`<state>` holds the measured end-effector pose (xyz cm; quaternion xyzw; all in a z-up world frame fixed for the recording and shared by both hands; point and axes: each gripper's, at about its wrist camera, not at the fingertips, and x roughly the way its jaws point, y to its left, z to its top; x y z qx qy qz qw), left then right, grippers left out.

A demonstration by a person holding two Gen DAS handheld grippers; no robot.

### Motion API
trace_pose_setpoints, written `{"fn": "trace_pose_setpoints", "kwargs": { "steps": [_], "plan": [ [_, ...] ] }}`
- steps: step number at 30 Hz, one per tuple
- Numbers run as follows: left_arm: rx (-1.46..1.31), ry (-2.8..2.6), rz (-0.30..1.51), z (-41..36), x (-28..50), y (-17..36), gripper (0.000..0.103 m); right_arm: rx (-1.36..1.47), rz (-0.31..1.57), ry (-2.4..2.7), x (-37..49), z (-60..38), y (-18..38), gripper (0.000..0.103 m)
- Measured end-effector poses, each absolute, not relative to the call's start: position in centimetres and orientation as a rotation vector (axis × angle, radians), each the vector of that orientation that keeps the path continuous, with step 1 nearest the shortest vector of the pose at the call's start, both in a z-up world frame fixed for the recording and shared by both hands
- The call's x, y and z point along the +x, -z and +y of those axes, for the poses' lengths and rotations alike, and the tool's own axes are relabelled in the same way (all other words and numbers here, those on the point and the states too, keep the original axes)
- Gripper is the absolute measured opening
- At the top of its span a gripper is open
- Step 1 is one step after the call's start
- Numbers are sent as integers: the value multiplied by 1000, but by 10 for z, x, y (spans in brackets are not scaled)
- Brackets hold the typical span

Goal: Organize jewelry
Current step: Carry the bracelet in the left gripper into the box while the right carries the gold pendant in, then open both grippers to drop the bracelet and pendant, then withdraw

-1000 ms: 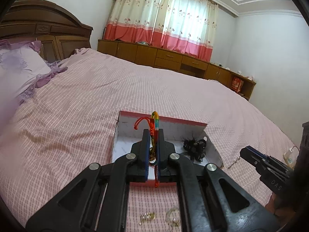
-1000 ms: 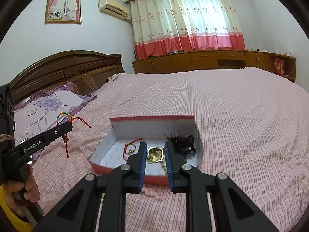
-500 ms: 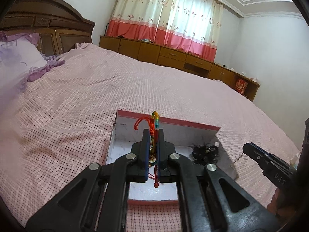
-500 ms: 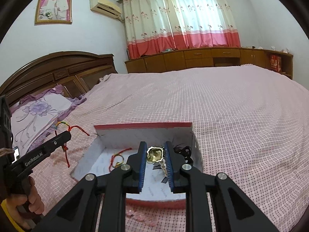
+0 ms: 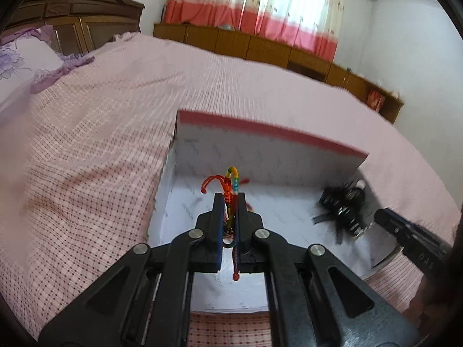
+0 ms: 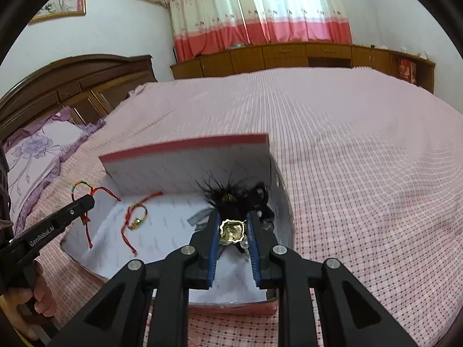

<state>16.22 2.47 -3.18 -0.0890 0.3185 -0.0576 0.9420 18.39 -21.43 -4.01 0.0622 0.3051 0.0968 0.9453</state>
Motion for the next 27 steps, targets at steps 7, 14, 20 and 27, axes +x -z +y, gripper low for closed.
{"fn": "trace_pose_setpoints", "kwargs": {
  "steps": [7,14,20,27],
  "plan": [
    [-185,112,710,25,170,46,0,124,661,-189,191,-214,50,21],
    [-165,119,744,21,169,45,11,135,689,-216,193,-214,49,25],
    [-168,133,750,20,158,33,29,170,690,-241,189,-216,44,40],
    [-179,141,740,25,136,14,30,180,654,-266,167,-220,23,49]
  ]
}}
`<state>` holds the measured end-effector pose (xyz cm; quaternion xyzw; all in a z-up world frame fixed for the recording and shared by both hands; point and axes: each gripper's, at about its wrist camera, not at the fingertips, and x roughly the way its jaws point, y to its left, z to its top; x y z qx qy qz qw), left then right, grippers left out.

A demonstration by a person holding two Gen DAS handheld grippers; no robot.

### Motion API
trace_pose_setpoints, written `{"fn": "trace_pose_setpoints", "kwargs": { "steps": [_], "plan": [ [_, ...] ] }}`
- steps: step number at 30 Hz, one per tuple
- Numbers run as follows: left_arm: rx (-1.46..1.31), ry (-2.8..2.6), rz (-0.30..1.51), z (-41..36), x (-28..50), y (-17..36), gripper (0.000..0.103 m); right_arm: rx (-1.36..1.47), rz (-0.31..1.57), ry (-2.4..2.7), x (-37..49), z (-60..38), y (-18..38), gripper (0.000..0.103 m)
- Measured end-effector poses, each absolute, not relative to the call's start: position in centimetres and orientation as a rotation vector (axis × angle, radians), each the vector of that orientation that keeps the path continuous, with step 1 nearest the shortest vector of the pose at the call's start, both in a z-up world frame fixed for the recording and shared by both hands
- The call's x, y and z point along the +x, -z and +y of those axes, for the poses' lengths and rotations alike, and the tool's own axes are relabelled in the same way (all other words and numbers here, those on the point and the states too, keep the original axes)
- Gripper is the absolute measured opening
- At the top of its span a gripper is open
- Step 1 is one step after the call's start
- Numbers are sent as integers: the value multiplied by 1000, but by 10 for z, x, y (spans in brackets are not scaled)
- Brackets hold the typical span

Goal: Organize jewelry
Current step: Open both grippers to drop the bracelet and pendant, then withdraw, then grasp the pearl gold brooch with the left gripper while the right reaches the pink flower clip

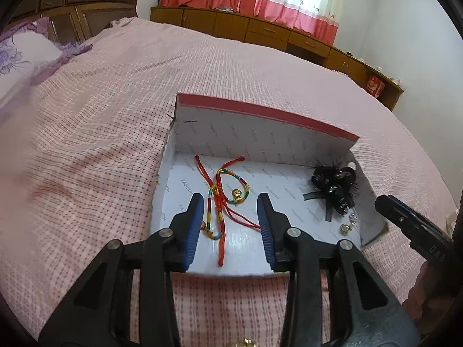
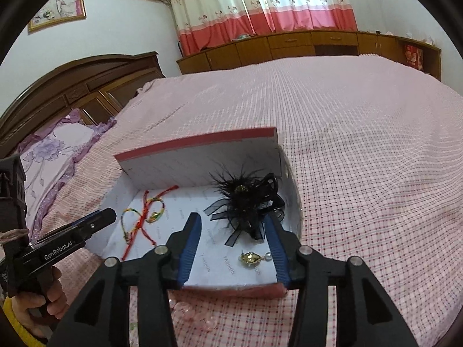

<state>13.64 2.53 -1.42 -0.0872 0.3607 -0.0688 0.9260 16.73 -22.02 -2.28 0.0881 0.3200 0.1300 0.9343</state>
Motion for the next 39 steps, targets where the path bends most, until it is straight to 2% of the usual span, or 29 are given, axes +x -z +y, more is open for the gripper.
{"fn": "trace_pose_setpoints", "kwargs": {
  "steps": [20,39],
  "plan": [
    [-174,151,727,27,65,-9,31,215,615,-319,87,-223,-8,53],
    [-180,149,814,26,34,32,31,204,653,-310,43,-223,12,54]
  ]
}}
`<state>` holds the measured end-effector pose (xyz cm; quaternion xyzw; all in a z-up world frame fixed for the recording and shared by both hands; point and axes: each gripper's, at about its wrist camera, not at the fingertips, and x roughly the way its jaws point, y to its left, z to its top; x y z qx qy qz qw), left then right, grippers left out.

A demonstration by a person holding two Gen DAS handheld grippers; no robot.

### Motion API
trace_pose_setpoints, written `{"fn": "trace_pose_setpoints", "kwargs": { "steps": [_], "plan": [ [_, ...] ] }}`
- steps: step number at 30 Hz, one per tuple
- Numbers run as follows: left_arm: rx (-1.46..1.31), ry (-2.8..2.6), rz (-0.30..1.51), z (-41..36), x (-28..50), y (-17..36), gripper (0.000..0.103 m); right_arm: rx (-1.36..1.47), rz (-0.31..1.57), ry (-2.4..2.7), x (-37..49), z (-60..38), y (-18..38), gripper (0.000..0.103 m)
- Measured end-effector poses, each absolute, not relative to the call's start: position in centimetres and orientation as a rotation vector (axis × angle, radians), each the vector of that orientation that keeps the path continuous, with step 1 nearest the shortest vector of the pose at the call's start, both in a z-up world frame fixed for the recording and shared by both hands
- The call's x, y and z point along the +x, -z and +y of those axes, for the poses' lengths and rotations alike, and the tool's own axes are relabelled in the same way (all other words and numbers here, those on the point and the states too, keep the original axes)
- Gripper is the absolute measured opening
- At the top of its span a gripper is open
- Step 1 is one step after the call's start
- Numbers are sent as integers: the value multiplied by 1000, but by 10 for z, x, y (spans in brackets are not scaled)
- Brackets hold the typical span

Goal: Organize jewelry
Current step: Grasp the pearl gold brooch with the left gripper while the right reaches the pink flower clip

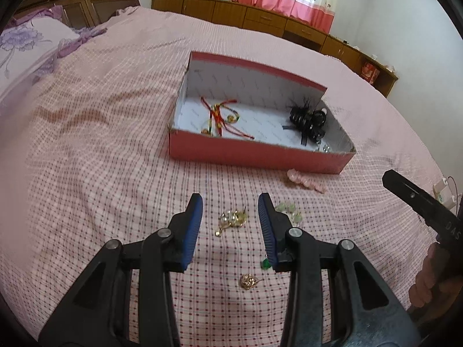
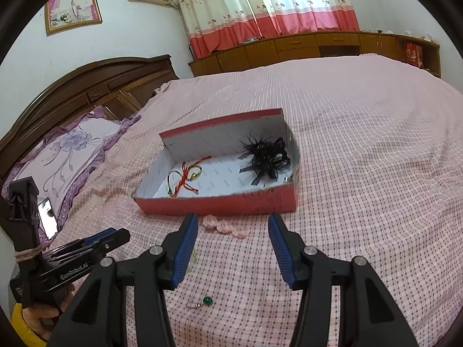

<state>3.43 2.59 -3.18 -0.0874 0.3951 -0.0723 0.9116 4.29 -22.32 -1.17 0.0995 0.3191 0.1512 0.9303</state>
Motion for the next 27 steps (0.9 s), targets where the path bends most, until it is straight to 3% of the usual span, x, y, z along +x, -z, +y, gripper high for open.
{"fn": "trace_pose_setpoints", "kwargs": {
  "steps": [22,27],
  "plan": [
    [-147,162,896,9,50,75,28,223,741,-294,54,-222,49,54],
    [-129,147,900,7,55,81,16,217,761,-297,62,-219,55,54]
  ]
}}
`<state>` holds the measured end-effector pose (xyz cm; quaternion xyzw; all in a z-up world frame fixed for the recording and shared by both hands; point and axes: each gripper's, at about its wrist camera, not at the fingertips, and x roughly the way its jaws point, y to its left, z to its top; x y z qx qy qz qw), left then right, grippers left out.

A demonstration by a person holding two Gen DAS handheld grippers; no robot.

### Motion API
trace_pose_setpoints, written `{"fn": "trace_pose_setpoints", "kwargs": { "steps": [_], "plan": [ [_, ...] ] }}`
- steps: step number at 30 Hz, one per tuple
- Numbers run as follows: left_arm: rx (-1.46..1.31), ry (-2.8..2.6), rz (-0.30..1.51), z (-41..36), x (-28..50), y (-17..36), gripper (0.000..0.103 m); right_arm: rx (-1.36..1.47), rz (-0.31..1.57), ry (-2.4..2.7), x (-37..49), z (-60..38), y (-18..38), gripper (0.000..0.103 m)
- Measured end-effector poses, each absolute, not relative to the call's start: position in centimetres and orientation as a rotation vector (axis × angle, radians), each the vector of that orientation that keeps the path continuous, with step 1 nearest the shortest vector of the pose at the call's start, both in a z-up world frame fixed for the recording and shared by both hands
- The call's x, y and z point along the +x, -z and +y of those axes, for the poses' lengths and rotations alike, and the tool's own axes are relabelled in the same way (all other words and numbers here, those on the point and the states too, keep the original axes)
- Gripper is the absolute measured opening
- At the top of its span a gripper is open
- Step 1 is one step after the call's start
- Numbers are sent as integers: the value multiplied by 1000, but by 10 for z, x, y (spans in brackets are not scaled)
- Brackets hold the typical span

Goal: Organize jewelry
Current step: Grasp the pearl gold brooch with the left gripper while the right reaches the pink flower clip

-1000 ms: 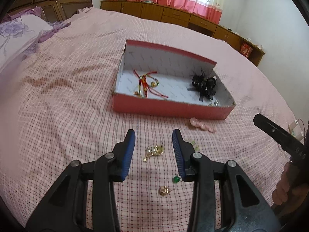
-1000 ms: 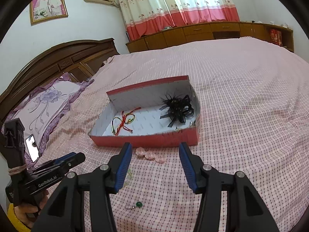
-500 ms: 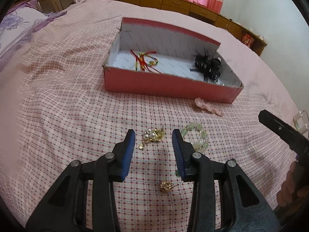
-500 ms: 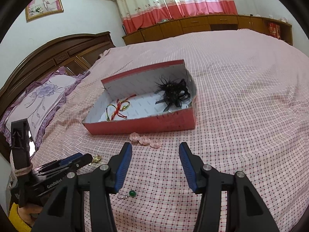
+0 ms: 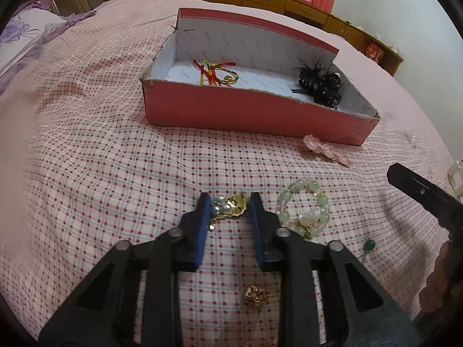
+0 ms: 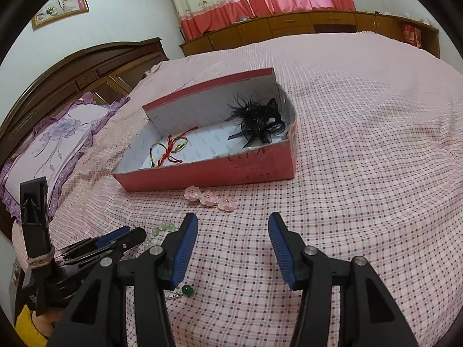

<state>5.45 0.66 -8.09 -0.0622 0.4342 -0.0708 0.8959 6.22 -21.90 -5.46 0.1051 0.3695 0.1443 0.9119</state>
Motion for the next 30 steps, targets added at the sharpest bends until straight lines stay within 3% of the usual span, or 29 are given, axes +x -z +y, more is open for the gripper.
{"fn": "trace_pose_setpoints", "kwargs": {
  "steps": [10,16,30],
  "plan": [
    [-197,157,853,31,42,63,14,179,815,-322,83,-202,64,55],
    [-189,118,794,45,39,40,14,178,838,-279,99,-184,67,70],
    [-222,86,776,70,40,39,14,153,888,-159,130,-146,81,77]
  ]
}}
